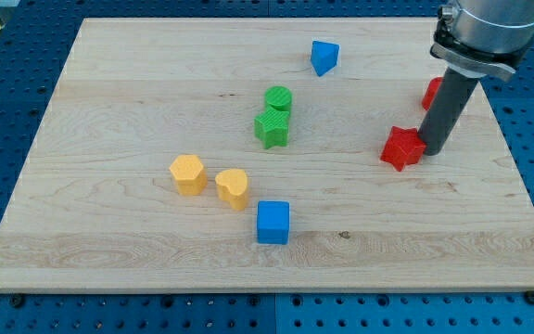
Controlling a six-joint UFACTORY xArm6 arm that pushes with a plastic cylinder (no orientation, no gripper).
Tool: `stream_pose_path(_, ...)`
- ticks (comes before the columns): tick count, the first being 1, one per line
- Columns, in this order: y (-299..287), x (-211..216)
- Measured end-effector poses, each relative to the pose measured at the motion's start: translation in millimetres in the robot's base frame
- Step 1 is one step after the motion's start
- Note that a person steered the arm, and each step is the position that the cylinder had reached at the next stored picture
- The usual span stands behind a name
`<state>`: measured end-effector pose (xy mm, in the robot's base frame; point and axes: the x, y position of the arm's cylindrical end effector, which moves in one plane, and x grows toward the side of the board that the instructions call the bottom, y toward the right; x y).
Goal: Push the red star left a bit
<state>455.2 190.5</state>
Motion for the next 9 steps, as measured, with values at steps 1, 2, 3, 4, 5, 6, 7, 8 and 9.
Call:
stream_pose_path(1,0.0,0.0)
stream_pose_path(2,28.9,0.1)
stream_pose_path(3,48.5,1.1)
stream_pose_path(4,10.3,1.1)
stream_pose_path(5,-17.2,1.1)
stream_pose_path(6,-42.7,-1.6)
stream_pose_path(7,-44.6,-3.1)
stream_pose_path(8,-44.6,-3.1)
stream_pose_path(9,-53.5,-3.1)
